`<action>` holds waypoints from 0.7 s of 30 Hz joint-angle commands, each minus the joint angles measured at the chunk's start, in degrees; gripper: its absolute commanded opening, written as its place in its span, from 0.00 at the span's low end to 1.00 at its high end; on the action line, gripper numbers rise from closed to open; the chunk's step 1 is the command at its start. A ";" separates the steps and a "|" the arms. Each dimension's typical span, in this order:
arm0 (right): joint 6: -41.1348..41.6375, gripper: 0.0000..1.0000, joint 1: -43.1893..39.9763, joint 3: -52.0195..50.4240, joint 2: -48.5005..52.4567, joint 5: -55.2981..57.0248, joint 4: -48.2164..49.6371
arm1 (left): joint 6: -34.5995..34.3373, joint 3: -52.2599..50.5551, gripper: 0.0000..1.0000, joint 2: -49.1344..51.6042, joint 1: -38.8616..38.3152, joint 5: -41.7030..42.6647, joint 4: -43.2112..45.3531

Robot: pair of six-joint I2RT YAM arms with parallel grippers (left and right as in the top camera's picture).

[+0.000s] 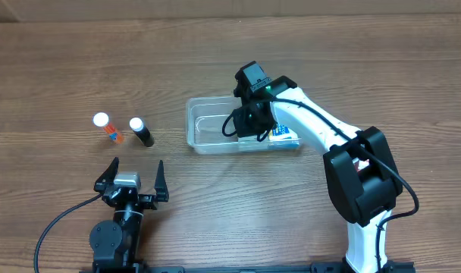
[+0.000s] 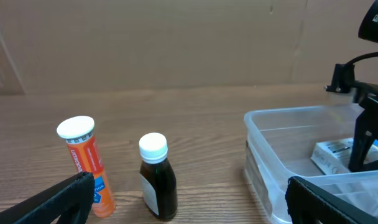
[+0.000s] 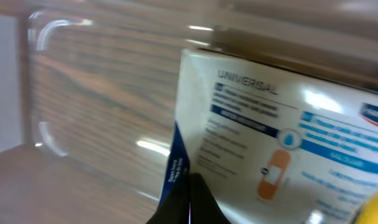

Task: Pack container
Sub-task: 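Carry the Hansaplast box into the container beside the VapoDrops box, release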

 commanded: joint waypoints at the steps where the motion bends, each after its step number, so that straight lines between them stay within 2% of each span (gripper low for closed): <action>1: 0.42 0.04 -1.01 0.46 0.37 10.40 -1.68 | 1.09 -0.15 1.00 -0.22 0.31 0.39 -0.15; 6: 1.70 0.04 -1.51 2.01 0.26 14.99 -4.70 | 1.09 -0.15 1.00 -0.22 0.31 0.42 -0.13; 12: -0.74 0.04 -1.29 6.47 -0.61 8.20 -6.64 | 1.09 -0.15 1.00 -0.22 0.31 0.42 -0.13; 17: 0.31 0.04 -1.92 15.91 -4.70 7.26 -12.90 | 1.07 -0.15 1.00 -0.22 0.31 0.42 -0.15; 21: 2.21 0.04 -6.23 23.45 -10.38 7.26 -19.89 | 1.09 -0.15 1.00 -0.22 0.31 0.42 -0.15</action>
